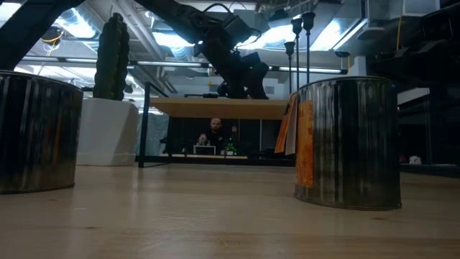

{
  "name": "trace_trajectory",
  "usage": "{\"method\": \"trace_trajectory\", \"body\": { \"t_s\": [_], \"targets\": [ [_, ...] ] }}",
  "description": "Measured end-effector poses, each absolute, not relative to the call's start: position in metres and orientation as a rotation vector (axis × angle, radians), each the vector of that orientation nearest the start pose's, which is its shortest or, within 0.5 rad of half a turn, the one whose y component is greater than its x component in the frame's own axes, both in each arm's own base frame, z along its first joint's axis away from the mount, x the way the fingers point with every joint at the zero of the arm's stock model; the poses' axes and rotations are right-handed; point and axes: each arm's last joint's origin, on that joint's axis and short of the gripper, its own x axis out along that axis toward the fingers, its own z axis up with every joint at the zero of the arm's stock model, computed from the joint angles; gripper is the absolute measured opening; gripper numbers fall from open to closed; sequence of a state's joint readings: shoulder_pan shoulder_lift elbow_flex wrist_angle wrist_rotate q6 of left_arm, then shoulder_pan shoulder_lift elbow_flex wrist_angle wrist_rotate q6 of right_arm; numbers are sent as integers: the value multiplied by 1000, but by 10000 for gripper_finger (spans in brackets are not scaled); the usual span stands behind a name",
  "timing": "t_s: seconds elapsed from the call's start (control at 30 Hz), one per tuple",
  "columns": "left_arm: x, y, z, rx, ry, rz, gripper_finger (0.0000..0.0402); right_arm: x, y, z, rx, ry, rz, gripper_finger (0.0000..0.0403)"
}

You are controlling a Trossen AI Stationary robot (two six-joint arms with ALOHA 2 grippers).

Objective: Pick & Place candle stick holders
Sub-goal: Put the pink scented candle on the shelf, then put the left silver scented candle on the shelf

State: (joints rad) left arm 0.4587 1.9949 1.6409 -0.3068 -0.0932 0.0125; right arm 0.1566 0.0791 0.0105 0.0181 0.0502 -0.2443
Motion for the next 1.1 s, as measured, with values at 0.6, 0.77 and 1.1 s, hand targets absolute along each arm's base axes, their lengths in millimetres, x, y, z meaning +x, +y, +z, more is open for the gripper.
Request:
{"method": "trace_trajectory", "body": {
  "t_s": [0.6, 0.77, 1.1],
  "targets": [
    [401, 204, 267, -72, 654, 521, 337, 101, 14, 162, -249, 37, 112, 101],
    [397, 202, 279, -67, 626, 527, 336, 101, 14, 162, -250, 37, 112, 101],
    [388, 191, 305, -66, 568, 510, 336, 101, 14, 162, -249, 37, 112, 101]
  ]
}}
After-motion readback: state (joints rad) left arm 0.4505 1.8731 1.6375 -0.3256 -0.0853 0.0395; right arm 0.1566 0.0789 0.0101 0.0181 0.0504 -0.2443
